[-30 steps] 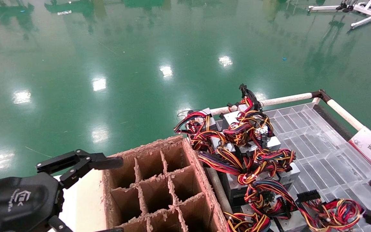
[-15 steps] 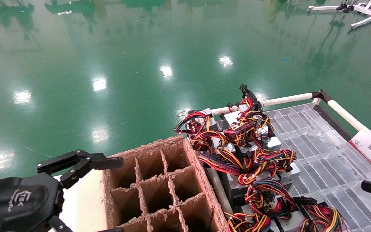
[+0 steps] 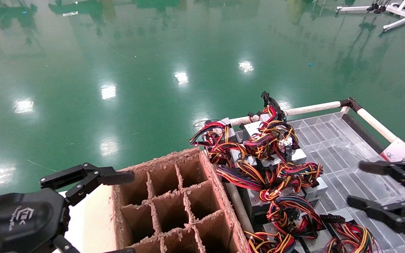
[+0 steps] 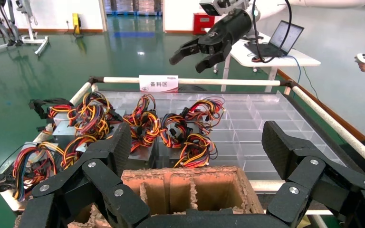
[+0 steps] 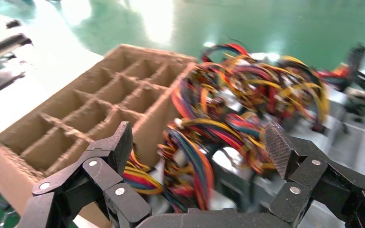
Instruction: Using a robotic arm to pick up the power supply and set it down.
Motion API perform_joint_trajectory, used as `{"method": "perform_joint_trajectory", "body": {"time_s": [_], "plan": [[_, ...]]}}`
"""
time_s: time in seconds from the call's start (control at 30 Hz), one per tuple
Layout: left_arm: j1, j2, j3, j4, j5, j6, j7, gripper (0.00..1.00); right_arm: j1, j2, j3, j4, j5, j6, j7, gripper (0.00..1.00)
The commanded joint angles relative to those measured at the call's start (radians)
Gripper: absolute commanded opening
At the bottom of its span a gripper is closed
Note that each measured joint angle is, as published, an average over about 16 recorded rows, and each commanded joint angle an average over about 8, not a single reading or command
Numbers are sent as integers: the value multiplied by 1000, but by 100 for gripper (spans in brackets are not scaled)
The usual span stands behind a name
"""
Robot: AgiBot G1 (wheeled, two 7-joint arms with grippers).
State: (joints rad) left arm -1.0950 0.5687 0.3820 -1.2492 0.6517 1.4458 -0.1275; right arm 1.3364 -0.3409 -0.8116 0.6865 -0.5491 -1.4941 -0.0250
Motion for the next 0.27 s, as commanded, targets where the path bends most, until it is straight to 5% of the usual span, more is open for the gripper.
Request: {"method": "perform_joint_trajectory", "body": {"time_s": [0.03, 0.27], "plan": [[0, 0, 0, 0, 0, 0, 0, 100, -12, -12, 24, 27, -8, 0, 10, 100], [0, 0, 0, 0, 0, 0, 0, 100, -44, -45, 89, 100, -30, 0, 36, 100]]}}
